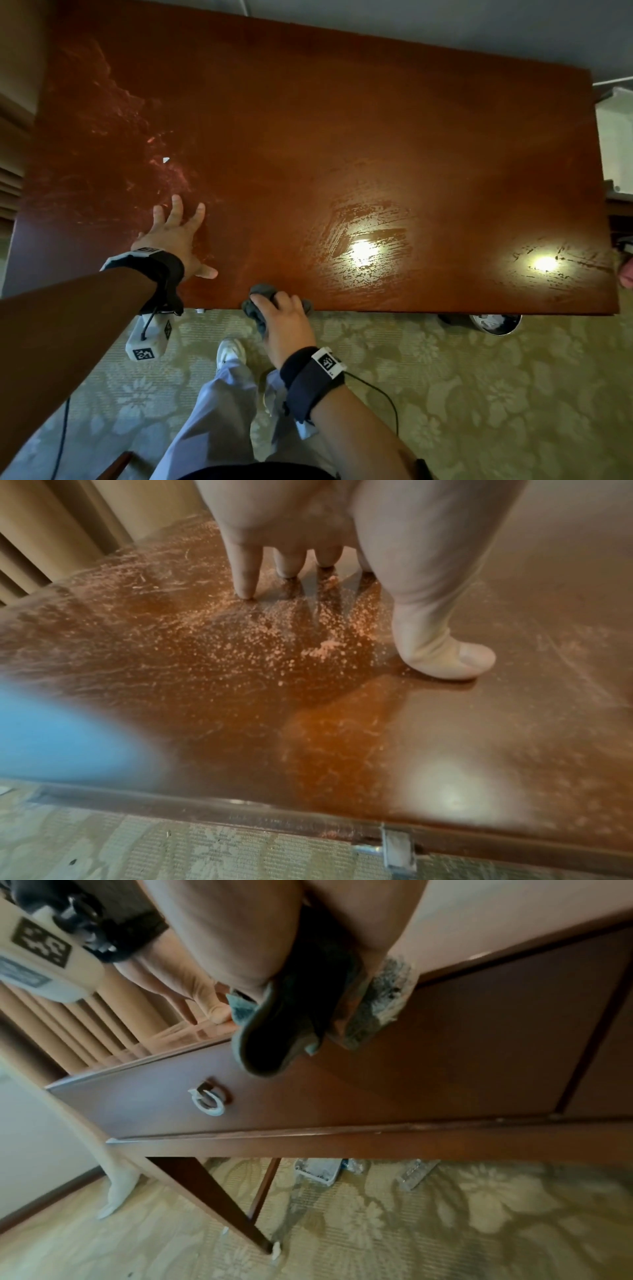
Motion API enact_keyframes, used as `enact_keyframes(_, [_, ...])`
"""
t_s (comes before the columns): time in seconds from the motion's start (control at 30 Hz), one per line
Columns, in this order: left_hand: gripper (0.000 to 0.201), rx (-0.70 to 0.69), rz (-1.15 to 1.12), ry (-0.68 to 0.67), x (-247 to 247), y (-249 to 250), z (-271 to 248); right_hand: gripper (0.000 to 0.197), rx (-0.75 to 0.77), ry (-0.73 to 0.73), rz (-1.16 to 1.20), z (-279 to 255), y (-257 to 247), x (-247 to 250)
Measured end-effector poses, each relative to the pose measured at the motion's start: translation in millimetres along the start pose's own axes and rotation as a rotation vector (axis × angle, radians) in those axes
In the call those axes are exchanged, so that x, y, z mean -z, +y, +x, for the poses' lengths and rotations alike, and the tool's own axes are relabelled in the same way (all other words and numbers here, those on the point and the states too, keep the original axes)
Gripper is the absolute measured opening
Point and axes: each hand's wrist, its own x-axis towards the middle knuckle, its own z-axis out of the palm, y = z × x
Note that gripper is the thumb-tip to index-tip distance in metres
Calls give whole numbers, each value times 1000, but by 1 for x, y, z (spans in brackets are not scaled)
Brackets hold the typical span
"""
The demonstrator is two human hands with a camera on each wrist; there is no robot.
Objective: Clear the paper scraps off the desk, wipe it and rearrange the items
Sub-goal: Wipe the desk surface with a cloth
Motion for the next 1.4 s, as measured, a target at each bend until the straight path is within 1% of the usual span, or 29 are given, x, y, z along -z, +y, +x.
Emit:
enact_keyframes(0.07, [134,-1,3,-4,0,0,0,61,-25,32,-3,-4,12,6])
enact_keyframes(0.2, [135,1,20,0,0,0,2,64,-174,110,7,-23,55,24])
enact_keyframes(0.37, [135,8,24,-12,1,0,3,53,-365,203,76,-40,110,51])
enact_keyframes(0.5, [135,2,15,-7,0,-1,3,49,-474,284,163,-28,122,65])
enact_keyframes(0.57, [135,-1,10,-6,-1,-2,4,49,-493,295,159,-17,113,67])
enact_keyframes(0.67, [135,-8,-7,-7,-3,-4,6,49,-447,269,126,6,85,61])
enact_keyframes(0.77, [134,-22,-17,-9,-3,-6,7,51,-314,191,77,34,44,45])
enact_keyframes(0.87, [132,-37,-21,-18,-2,-7,7,52,-159,92,19,58,-11,20])
enact_keyframes(0.9, [129,-41,-17,-15,-3,-8,7,52,-126,65,7,64,-29,10])
enact_keyframes(0.97, [117,-53,6,11,-4,-10,9,51,-107,46,5,72,-59,-7])
enact_keyframes(1.03, [108,-81,37,31,-4,-13,10,52,-132,42,5,74,-72,-13])
enact_keyframes(1.07, [108,-106,56,25,-3,-16,11,52,-142,30,-6,75,-73,-12])
enact_keyframes(1.13, [116,-175,87,-17,0,-26,9,51,-154,11,-30,73,-70,-6])
enact_keyframes(1.23, [122,-266,103,-10,12,-66,9,48,-248,71,-23,72,-67,10])
enact_keyframes(1.33, [121,-226,110,90,27,-125,10,48,-436,197,-42,71,-56,34])
enact_keyframes(1.4, [123,-168,136,102,34,-163,11,48,-545,241,-56,72,-48,46])
